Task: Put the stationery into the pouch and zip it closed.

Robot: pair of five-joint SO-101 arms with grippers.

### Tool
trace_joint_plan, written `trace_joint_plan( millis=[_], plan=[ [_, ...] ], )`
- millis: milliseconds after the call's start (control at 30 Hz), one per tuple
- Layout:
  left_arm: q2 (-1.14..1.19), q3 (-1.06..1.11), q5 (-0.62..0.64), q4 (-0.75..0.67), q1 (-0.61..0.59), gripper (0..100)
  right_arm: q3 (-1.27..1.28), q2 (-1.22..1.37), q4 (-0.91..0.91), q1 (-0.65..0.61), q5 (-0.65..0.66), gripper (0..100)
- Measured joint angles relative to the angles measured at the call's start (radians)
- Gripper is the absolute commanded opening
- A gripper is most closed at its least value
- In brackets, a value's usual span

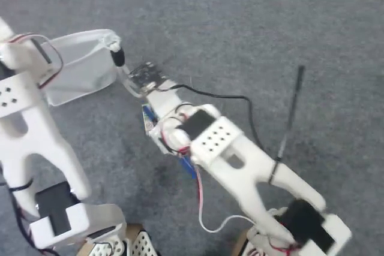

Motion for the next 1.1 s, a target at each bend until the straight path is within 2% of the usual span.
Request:
trace_joint_plan(
  millis=[367, 500, 700, 933, 1100],
  plan=[
    [0.0, 0.0, 0.0, 0.0, 0.16, 1, 0.069, -0.258, -0.08, 0.161, -0.003, 0.6],
    [0.0, 0.0, 0.0, 0.0, 0.213, 1, 0.069, -0.307, -0.087, 0.167, -0.003, 0.6],
    [0.0, 0.021, 0.0, 0.0, 0.233, 1, 0.069, -0.442, -0.107, 0.167, -0.003, 0.6],
    [0.0, 0.023, 0.0, 0.0, 0.233, 1, 0.069, -0.617, -0.245, 0.167, -0.003, 0.6],
    [0.0, 0.023, 0.0, 0.0, 0.233, 1, 0.069, -0.629, -0.463, 0.167, -0.003, 0.6]
  ],
)
